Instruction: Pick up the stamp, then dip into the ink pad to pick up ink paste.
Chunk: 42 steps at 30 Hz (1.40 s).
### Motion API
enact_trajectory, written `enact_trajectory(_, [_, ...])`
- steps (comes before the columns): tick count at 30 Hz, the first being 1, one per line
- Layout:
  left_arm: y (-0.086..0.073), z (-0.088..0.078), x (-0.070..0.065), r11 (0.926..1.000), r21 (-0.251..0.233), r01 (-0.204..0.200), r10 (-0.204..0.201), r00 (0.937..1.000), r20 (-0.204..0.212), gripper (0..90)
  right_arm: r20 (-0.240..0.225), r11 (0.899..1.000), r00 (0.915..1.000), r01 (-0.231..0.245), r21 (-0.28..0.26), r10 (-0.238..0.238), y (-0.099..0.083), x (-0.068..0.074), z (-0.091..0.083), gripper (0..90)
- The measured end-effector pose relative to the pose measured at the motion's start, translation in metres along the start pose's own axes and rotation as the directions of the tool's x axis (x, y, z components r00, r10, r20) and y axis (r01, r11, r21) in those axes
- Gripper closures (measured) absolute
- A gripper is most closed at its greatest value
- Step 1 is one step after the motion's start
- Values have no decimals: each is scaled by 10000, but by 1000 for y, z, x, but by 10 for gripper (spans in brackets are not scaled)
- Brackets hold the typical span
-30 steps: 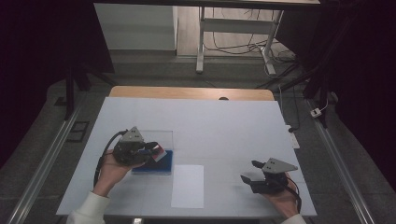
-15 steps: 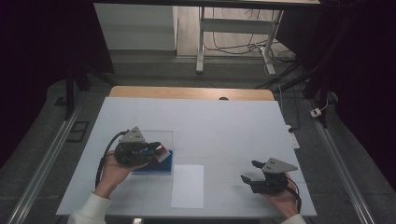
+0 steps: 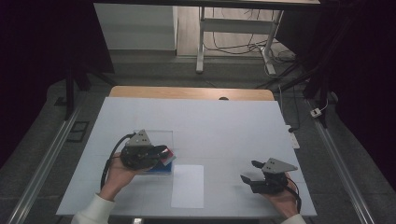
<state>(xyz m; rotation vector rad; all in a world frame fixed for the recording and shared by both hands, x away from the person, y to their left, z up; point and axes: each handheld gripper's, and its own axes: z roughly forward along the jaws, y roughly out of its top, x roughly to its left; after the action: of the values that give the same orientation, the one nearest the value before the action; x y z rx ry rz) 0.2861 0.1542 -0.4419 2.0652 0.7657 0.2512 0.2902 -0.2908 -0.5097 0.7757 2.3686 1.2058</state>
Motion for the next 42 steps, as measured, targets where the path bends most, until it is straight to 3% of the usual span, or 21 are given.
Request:
enact_trajectory(21, [7,11,-19,9994,-150,-327,334,9982,490,702,-27,10000,10000,-10,25,10,0,0,0,272])
enact_trajectory(34, [8,24,-28,9982,136,-584,573,9957,730,702,-38,10000,10000,-26,15,26,-1,-1,0,272])
enact_trajectory(41, [5,20,-20,9985,310,-453,440,9982,396,703,19,10000,10000,-28,25,28,0,-2,0,272])
enact_trajectory(42, [3,18,-14,9979,518,-396,396,9992,6,703,9,10000,10000,-40,41,40,-1,-2,0,273])
